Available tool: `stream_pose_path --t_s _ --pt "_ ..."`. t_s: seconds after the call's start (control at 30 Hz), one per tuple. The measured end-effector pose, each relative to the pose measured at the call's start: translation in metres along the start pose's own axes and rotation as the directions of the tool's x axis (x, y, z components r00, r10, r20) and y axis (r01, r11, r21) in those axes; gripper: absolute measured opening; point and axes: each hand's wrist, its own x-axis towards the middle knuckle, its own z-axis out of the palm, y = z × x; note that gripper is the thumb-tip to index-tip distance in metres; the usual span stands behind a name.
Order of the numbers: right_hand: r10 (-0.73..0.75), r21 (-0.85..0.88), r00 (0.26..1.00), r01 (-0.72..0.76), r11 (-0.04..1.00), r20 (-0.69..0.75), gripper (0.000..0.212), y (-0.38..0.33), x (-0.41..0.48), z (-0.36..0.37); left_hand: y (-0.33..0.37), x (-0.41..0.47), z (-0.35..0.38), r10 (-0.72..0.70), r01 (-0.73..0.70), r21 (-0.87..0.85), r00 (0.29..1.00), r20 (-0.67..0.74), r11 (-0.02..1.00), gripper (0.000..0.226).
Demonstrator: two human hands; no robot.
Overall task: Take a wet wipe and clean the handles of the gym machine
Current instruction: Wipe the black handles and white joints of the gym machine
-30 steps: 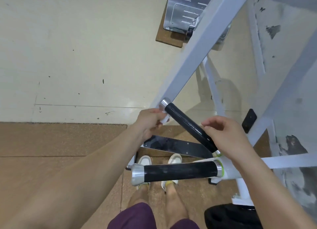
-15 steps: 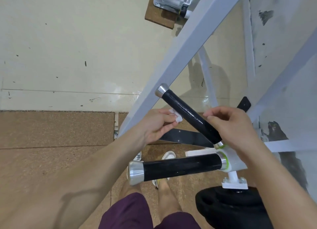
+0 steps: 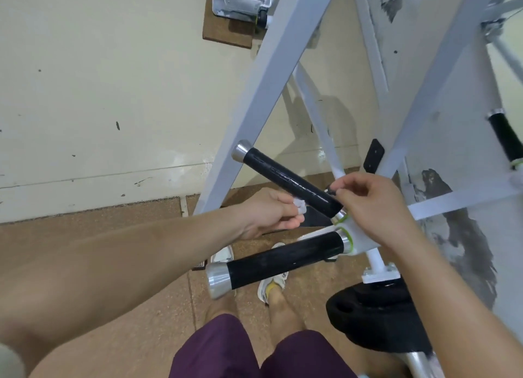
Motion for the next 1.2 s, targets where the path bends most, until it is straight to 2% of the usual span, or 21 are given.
stream_pose_path --t_s 0.1,0.23,0.37,0.43,0.53,0.6,0.73,0.8,0.87,0.93,1.03,1.1,1.2 --pt "0.039 0.047 0.998 -0.036 0.998 -0.049 0.017 0.010 -0.012 -0.007 0.005 -0.004 0.008 -0.024 0.013 0.156 0.997 0.069 0.988 0.016" --pt "0.101 0.136 0.992 -0.090 0.987 -0.081 0.017 0.022 -0.023 -0.016 0.013 -0.019 0.018 0.012 -0.074 0.402 0.988 0.155 0.913 0.017" --pt "0.115 0.218 0.991 -0.098 0.971 -0.064 0.016 0.024 -0.035 -0.030 0.037 -0.039 0.019 0.121 -0.179 0.691 0.984 0.133 0.700 0.020" --pt "0.089 0.320 0.996 -0.088 0.943 0.013 0.017 0.022 -0.043 -0.039 0.052 -0.055 0.025 0.203 -0.222 0.692 0.973 0.111 0.686 0.027" --pt "-0.011 0.539 0.975 -0.113 0.835 0.222 0.029 0.016 -0.056 -0.054 0.068 -0.083 0.055 0.266 -0.280 0.536 0.958 0.105 0.796 0.030" --pt "-0.083 0.654 0.954 -0.133 0.744 0.289 0.033 0.014 -0.066 -0.063 0.070 -0.098 0.082 0.293 -0.313 0.454 0.949 0.117 0.834 0.033" --pt "-0.088 0.741 0.987 -0.039 0.671 0.132 0.027 0.026 -0.087 -0.084 0.063 -0.119 0.140 0.391 -0.406 0.378 0.913 0.118 0.832 0.040" --pt "-0.068 0.814 0.994 -0.027 0.580 0.081 0.023 0.042 -0.100 -0.101 0.056 -0.125 0.167 0.436 -0.428 0.387 0.897 0.074 0.816 0.046" --pt "-0.062 0.898 0.994 -0.053 0.437 0.089 0.019 0.064 -0.114 -0.120 0.047 -0.130 0.195 0.462 -0.432 0.374 0.887 0.012 0.820 0.048" --pt "-0.073 0.963 0.990 -0.099 0.252 0.121 0.012 0.087 -0.128 -0.141 0.037 -0.133 0.223 0.467 -0.429 0.347 0.884 -0.029 0.834 0.047" --pt "-0.075 0.991 0.989 -0.126 0.047 0.130 0.016 0.127 -0.145 -0.171 0.021 -0.133 0.266 0.454 -0.414 0.416 0.891 0.002 0.810 0.041" --pt "-0.052 0.993 0.991 -0.121 0.009 0.122 0.022 0.154 -0.156 -0.188 0.010 -0.132 0.292 0.410 -0.376 0.518 0.911 0.053 0.768 0.036" --pt "0.044 0.994 0.996 -0.082 0.078 0.079 0.020 0.188 -0.169 -0.205 -0.005 -0.127 0.327 0.425 -0.361 0.655 0.903 0.067 0.664 0.021"
